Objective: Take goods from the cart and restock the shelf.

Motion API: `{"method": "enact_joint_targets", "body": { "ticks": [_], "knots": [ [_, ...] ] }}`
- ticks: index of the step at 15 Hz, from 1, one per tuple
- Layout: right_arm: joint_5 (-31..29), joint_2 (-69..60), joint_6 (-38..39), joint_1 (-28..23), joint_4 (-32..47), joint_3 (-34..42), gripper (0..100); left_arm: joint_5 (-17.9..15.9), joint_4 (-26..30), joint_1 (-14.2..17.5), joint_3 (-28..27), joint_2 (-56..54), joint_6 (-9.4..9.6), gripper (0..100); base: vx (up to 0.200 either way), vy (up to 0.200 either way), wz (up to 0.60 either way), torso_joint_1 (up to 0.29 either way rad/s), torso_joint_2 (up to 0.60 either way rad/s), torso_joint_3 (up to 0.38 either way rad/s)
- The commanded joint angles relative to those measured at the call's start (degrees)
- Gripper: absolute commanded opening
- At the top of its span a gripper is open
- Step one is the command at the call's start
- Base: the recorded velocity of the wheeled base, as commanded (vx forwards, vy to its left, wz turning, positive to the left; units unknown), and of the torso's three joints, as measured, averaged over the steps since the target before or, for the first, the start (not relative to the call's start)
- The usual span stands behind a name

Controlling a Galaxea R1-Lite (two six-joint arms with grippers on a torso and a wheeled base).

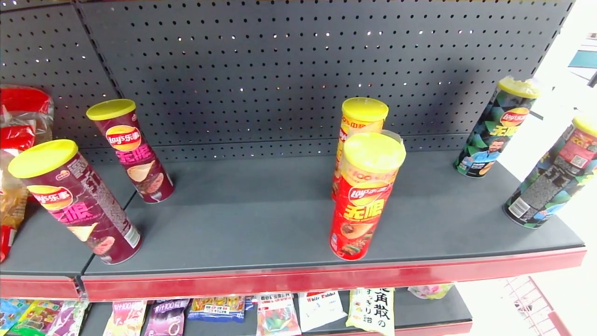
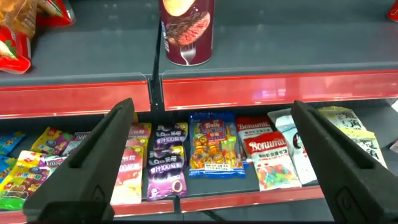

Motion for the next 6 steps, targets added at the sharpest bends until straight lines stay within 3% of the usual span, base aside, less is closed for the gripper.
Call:
{"method": "enact_joint_targets", "body": {
  "ticks": [1, 6],
  "knots": [
    [0.07, 0.02, -0.14, 0.01, -0.01, 0.0, 100, 0.0, -0.01, 0.02, 0.0, 0.08, -0.01, 100, 0.0, 0.0, 0.0, 0.0, 0.0, 0.0],
    [0.07, 0.02, -0.4, 0.01, -0.01, 0.0, 100, 0.0, -0.01, 0.02, 0.0, 0.08, -0.01, 100, 0.0, 0.0, 0.0, 0.0, 0.0, 0.0]
  ]
}}
